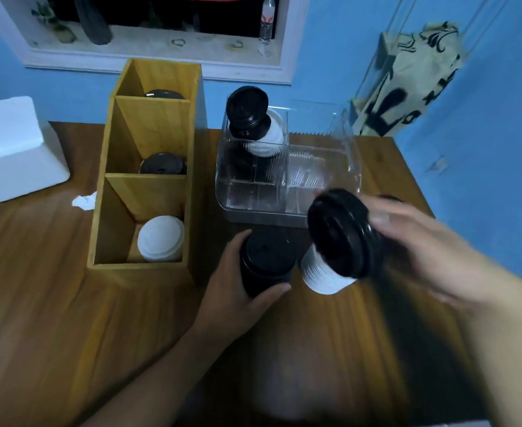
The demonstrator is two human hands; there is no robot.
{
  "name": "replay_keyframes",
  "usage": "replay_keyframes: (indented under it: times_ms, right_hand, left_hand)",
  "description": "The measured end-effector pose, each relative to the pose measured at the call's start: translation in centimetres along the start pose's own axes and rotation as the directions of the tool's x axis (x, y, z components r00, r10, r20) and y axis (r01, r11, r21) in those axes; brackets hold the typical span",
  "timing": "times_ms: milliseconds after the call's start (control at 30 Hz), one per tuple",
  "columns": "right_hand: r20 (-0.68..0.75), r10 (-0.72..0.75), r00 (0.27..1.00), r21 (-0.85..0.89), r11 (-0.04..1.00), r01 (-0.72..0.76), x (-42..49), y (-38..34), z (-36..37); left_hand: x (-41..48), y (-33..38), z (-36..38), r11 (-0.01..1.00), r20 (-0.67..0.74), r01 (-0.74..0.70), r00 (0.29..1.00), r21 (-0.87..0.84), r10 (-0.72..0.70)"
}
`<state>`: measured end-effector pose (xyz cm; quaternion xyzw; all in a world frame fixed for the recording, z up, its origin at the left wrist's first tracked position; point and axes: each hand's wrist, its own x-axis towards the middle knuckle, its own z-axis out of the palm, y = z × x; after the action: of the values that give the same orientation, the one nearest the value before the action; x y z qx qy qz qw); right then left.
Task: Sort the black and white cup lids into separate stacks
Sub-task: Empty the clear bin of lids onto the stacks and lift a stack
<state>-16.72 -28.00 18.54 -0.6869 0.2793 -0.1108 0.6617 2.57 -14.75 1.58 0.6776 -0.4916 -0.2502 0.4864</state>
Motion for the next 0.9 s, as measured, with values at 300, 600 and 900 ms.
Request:
replay_keyframes:
  times_ms: [300,600,900]
  right_hand:
    - [0.072,0.479,0.875,0.687,0.612,-0.392,-7.3,12.3,4.8]
    - [-0.496,0.459,0.737,0.095,0.872,-0.48,-8.7,13.3,4.1]
    - [-0.654,-0.044,0.755,-0.681,0.468,-0.563,-5.5,15.3,7.9]
  left_hand:
    - [0.0,-0.2,0.2,0.999,-0.015,-0.016,1.0,0.041,0.016]
    - [-0.1,-0.2,0.4,0.998,-0.026,-0.011,1.0,0.057,0.012]
    - [0.0,-0.5,0.3,0.999,-0.035,-0.04,0.999,0.031,0.041]
